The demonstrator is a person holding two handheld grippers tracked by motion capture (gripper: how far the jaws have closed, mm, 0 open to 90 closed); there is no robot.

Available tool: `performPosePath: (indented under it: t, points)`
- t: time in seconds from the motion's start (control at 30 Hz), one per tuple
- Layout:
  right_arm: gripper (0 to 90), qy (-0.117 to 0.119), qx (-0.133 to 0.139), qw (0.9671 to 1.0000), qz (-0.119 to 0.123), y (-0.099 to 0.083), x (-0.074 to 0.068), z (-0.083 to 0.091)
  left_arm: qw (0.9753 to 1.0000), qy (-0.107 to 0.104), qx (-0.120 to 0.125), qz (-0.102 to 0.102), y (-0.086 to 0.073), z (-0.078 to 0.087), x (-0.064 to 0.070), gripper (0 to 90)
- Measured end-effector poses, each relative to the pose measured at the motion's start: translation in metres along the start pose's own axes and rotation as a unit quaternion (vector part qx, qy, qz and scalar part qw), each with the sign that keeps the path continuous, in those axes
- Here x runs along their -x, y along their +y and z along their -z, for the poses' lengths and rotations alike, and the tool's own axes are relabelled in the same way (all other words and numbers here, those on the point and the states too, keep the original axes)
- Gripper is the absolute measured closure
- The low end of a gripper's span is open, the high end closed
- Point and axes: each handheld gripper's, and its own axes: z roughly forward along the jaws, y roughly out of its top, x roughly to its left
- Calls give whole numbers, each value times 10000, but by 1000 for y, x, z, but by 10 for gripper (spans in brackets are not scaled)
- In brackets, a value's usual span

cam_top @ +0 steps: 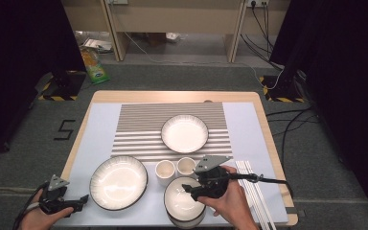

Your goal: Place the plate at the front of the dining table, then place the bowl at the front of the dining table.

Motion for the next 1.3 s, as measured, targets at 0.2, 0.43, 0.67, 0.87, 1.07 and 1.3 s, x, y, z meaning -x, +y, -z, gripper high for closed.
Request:
performPosePath:
  t: [0.2,0.43,0.67,0.87,1.07,1.3]
  points:
    - [391,6,-19,10000,18,0,0,-1,10000,7,-4,4,0,0,0,101]
    - [405,35,-34,10000,20,0,0,0,10000,3,5,2,0,0,0,100]
    - [484,52,-109,9999,73,0,0,-3,10000,12,34,6,-1,0,0,100]
    - [552,31,-268,9996,129,0,0,-6,10000,9,39,4,-1,0,0,100]
    - [577,18,-411,9990,157,1,1,-9,10000,9,41,4,-1,0,0,101]
    - [607,36,-501,9986,142,2,2,-12,10000,10,38,2,-1,0,0,100]
